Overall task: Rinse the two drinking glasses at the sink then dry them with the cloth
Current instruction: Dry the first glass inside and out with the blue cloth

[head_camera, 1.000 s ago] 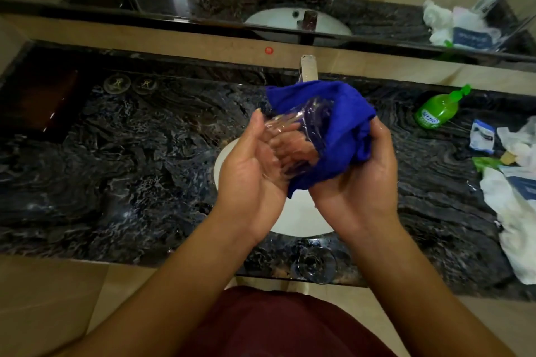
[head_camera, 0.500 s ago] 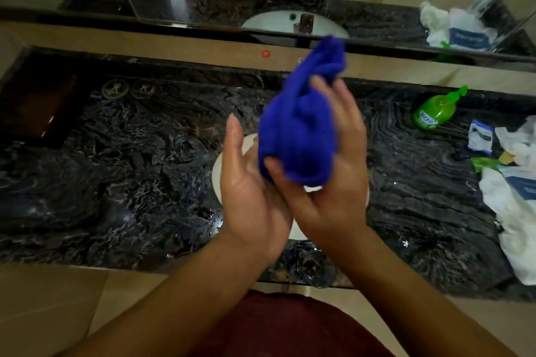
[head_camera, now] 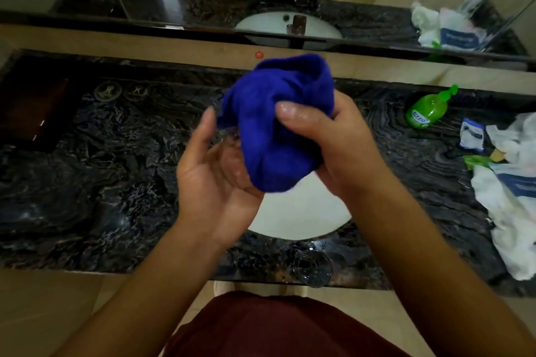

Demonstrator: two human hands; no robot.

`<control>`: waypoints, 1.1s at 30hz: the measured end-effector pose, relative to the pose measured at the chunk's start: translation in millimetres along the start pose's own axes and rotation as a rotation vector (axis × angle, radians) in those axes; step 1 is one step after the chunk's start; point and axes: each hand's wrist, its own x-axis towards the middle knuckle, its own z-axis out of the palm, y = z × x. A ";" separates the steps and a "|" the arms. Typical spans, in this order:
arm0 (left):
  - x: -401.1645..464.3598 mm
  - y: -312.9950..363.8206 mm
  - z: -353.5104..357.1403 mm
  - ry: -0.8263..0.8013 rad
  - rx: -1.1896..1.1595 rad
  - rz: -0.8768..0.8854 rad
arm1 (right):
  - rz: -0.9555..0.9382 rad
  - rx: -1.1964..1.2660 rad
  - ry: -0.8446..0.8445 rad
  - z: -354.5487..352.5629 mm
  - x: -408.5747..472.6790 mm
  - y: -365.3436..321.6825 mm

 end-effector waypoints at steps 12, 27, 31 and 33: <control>9.1 -9.7 5.4 0.144 -0.126 -0.032 | 0.122 0.016 0.489 19.5 -35.9 53.1; -8.8 -14.3 16.9 0.210 0.429 0.153 | -0.480 -0.782 0.258 1.6 -36.7 37.7; -1.8 1.1 13.5 0.203 0.449 0.150 | -0.177 -0.292 0.202 -0.3 -32.3 20.3; -1.9 4.6 14.4 0.179 0.391 0.083 | -0.060 -0.049 0.214 -1.9 -31.0 20.4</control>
